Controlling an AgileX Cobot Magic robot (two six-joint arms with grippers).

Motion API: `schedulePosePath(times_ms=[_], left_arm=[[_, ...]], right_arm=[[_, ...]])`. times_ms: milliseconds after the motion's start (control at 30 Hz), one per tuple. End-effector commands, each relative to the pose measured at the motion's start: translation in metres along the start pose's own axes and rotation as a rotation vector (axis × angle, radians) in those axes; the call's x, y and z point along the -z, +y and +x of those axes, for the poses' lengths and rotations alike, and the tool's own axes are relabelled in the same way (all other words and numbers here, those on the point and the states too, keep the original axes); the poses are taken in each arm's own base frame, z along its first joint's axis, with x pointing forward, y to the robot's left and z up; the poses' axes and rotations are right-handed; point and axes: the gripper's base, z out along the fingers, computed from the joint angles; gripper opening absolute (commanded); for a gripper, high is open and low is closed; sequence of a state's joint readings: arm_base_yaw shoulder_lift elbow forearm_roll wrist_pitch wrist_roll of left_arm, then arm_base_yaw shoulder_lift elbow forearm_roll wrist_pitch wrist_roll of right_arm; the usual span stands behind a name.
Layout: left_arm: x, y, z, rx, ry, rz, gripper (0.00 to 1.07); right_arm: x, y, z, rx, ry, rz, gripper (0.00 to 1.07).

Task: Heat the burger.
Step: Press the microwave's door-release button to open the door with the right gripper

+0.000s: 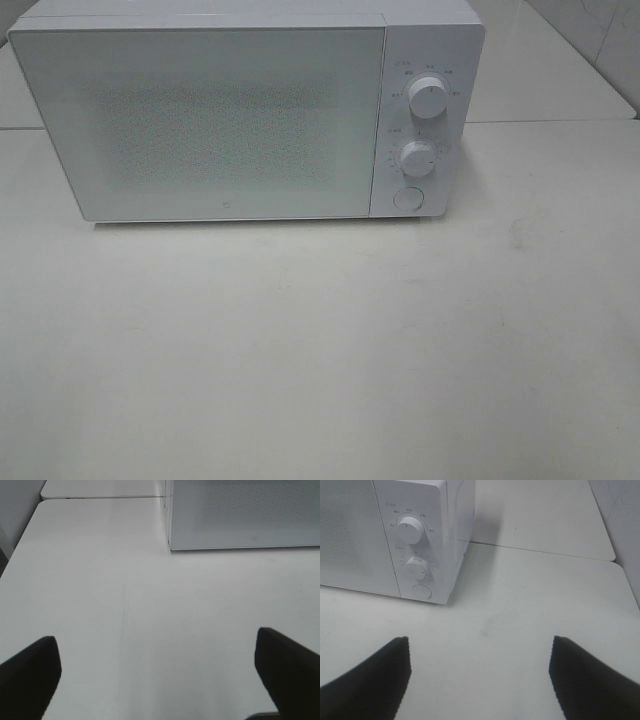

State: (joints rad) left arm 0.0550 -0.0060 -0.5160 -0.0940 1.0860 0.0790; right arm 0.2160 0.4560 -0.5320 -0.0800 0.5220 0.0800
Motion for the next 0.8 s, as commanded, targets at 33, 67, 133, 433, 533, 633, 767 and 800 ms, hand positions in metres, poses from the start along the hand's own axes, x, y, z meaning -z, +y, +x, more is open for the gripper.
schedulePosePath(times_ms=[33, 67, 133, 433, 533, 633, 767, 800], left_arm=[[0.002, 0.000, 0.000, 0.003, -0.028, -0.001, 0.98], [0.002, 0.000, 0.000, 0.003, -0.028, -0.001, 0.98], [0.002, 0.000, 0.000, 0.003, -0.028, -0.001, 0.98], [0.002, 0.000, 0.000, 0.003, -0.028, -0.001, 0.98], [0.002, 0.000, 0.000, 0.003, -0.028, -0.001, 0.98], [0.002, 0.000, 0.000, 0.003, -0.028, -0.001, 0.98], [0.002, 0.000, 0.000, 0.003, -0.028, -0.001, 0.98], [0.002, 0.000, 0.000, 0.003, -0.028, -0.001, 0.98]], right_arm=[[-0.014, 0.000, -0.006, 0.010, 0.000, 0.003, 0.75], [-0.023, 0.001, -0.008, 0.009, 0.007, 0.000, 0.75], [-0.028, 0.001, -0.008, 0.007, 0.016, -0.001, 0.75], [-0.071, 0.004, -0.009, -0.027, 0.052, -0.018, 0.75], [-0.083, 0.005, -0.008, -0.035, 0.055, -0.021, 0.75], [-0.094, 0.006, -0.008, -0.035, 0.044, -0.025, 0.75], [-0.113, 0.007, -0.008, -0.035, 0.010, -0.033, 0.75], [-0.113, 0.007, -0.008, -0.035, 0.010, -0.033, 0.75]])
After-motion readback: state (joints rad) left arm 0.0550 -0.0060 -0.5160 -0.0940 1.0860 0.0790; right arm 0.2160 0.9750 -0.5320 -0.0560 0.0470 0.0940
